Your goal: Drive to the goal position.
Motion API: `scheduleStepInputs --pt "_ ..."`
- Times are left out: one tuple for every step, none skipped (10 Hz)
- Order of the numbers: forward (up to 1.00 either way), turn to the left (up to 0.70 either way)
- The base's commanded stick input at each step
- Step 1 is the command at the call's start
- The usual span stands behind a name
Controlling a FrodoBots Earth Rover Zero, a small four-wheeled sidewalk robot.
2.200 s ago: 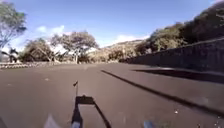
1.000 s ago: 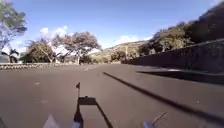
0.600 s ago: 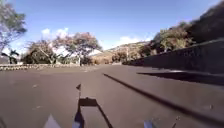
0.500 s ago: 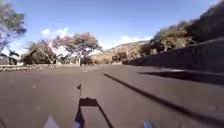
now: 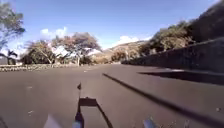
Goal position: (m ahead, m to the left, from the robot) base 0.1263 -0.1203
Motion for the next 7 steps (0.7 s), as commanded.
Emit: scheduleStepInputs --pt "0.7 0.0" --pt "0.7 0.0" --pt "0.7 0.0" --pt "0.7 0.0" --pt "0.7 0.0" --pt "0.7 0.0" --pt "0.7 0.0"
